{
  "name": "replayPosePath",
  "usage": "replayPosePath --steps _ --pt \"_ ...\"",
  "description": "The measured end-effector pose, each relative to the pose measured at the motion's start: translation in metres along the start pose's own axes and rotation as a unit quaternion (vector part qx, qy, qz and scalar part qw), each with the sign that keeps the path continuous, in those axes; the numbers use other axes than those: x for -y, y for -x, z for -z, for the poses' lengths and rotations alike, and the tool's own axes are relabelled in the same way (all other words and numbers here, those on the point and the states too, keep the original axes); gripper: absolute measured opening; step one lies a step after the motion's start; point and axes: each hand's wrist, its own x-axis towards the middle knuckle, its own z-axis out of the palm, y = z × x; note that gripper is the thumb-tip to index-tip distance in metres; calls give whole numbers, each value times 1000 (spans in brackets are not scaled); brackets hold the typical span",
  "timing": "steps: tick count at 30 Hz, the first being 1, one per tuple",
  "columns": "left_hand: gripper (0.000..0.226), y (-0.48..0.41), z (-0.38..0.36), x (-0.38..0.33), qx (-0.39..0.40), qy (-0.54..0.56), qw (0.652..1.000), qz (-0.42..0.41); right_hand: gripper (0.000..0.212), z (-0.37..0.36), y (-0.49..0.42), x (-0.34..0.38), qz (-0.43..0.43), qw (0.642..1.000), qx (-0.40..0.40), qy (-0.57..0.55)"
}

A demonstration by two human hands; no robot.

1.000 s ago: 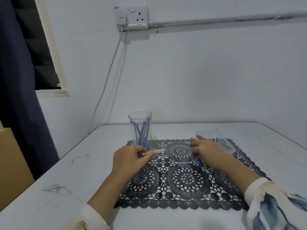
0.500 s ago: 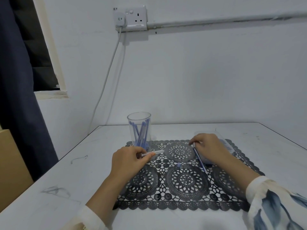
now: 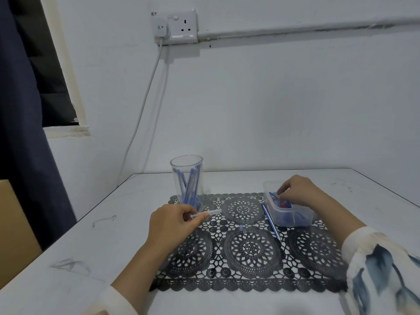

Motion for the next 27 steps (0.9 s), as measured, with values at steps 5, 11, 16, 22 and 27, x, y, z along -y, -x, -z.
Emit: replayPosePath --steps 5,11,16,22,27 --pt "43 1 -1 0 -1 -3 1000 -6 26 -14 0 2 -32 996 14 84" --pt "46 1 0 -2 6 2 1000 -10 26 -18 0 3 -35 997 13 72" --pt "43 2 0 -3 8 -4 1000 -12 22 -16 6 6 -25 998 9 58" --pt "45 2 1 -4 7 6 1000 -10 39 -16 11 6 -27 998 -48 3" --pt "44 2 1 -4 10 10 1000 -8 22 -26 2 5 25 984 -151 -91"
